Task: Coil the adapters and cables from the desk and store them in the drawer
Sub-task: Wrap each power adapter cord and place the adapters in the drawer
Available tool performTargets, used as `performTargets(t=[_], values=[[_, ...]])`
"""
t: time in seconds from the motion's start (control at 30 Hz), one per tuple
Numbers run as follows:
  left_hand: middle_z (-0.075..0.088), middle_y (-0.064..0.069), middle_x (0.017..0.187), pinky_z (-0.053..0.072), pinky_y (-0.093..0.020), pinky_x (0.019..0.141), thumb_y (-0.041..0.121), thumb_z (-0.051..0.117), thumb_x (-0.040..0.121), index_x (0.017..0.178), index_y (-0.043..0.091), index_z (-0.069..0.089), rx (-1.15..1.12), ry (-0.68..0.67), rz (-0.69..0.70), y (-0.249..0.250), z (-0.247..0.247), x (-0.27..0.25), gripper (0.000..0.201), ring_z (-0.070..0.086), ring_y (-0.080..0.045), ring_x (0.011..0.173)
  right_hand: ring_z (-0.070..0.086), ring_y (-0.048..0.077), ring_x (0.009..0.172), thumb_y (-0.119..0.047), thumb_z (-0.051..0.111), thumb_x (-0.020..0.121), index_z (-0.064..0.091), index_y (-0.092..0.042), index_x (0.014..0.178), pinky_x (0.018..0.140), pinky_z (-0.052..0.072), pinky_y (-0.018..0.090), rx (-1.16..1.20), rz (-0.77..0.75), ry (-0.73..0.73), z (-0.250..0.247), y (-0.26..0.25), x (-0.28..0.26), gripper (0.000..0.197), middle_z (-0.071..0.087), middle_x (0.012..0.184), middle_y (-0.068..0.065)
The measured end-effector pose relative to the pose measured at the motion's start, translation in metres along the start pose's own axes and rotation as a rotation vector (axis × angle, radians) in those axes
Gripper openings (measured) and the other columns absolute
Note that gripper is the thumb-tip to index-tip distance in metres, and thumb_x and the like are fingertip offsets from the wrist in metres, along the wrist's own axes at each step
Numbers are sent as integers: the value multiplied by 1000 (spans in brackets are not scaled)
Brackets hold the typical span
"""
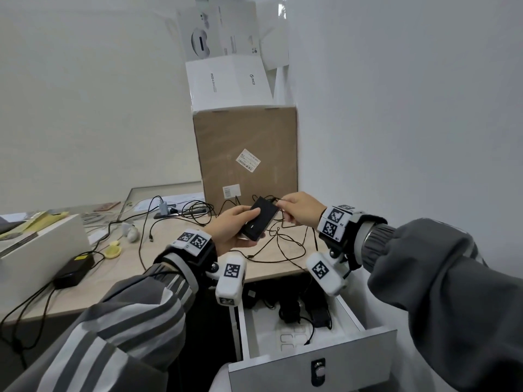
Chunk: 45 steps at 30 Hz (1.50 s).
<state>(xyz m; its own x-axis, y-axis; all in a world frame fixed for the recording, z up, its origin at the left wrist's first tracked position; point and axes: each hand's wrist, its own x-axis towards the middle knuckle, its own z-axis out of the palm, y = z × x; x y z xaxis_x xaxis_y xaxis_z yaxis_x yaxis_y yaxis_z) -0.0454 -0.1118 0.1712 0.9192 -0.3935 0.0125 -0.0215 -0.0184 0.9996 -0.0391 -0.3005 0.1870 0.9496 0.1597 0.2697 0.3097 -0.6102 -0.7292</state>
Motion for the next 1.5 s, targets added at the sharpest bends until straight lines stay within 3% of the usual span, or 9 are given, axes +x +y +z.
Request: performTargets(t=[0.17, 0.3, 0.47, 0.6, 0.73, 0.87, 1.1, 1.2, 1.5], values=[[63, -11, 105, 56, -24, 60, 48, 53, 93, 115, 8, 58, -337, -8, -34, -6, 3, 2, 46, 65, -29, 102, 41, 13, 48, -17, 39, 97, 63, -8, 83, 51, 32, 26, -78, 42, 142, -3, 7, 2, 29, 50, 57, 0], [60, -12, 108, 55, -22, 67, 20, 63, 91, 122, 5, 53, -273, -96, 81, -12, 12, 1, 36, 65, -21, 94, 41, 11, 44, -16, 38, 97, 62, -9, 82, 46, 31, 23, -30, 77, 139, -5, 15, 2, 28, 51, 56, 0], [61, -15, 109, 49, -21, 57, 10, 65, 90, 120, 4, 50, -79, 77, 114, -18, 15, 7, 35, 64, -23, 92, 38, 5, 37, -24, 40, 101, 60, -11, 88, 41, 31, 19, -21, 66, 23, -6, 25, -1, 27, 50, 56, -1], [62, -17, 105, 45, -17, 47, 10, 57, 94, 114, 1, 53, -355, 155, 186, -11, 5, 9, 22, 64, -17, 82, 37, 8, 46, -34, 48, 97, 69, -10, 93, 47, 32, 19, 149, 39, -83, -16, 39, -9, 32, 45, 55, -3], [59, -17, 108, 46, -15, 45, 13, 57, 94, 120, -2, 49, -542, 372, 181, 2, -17, 17, 32, 61, -17, 79, 40, 8, 51, -33, 46, 99, 67, -11, 84, 58, 38, 20, 315, -68, 33, -19, 41, -15, 34, 43, 57, -1], [59, -18, 105, 44, -14, 42, 12, 60, 93, 110, 1, 53, -580, 504, 167, 5, -23, 20, 21, 59, -20, 74, 39, 10, 54, -26, 37, 102, 65, -10, 100, 57, 39, 20, 412, -71, 7, -11, 30, -15, 33, 43, 59, -2], [59, -14, 101, 48, -14, 49, 23, 54, 96, 122, 0, 51, -781, 277, 242, 17, -10, 9, 35, 62, -14, 71, 34, 9, 47, -22, 41, 101, 66, -12, 110, 47, 29, 19, 163, -2, -412, 29, 29, -19, 28, 40, 55, -4], [61, -13, 97, 50, -15, 50, 29, 53, 96, 131, 0, 47, -690, 116, 203, 22, 4, 0, 46, 63, -12, 64, 30, 9, 46, -24, 44, 100, 69, -12, 108, 48, 26, 21, 127, 13, -389, 39, 33, -20, 28, 38, 56, -3], [62, -6, 72, 41, -23, 52, 45, 51, 92, 99, 11, 54, -85, -146, -35, 18, 29, -25, 34, 57, -17, 55, 39, 3, 39, -17, 60, 91, 57, -19, 60, 48, 32, 22, 55, -26, -188, 19, 17, -13, 31, 46, 54, -2]])
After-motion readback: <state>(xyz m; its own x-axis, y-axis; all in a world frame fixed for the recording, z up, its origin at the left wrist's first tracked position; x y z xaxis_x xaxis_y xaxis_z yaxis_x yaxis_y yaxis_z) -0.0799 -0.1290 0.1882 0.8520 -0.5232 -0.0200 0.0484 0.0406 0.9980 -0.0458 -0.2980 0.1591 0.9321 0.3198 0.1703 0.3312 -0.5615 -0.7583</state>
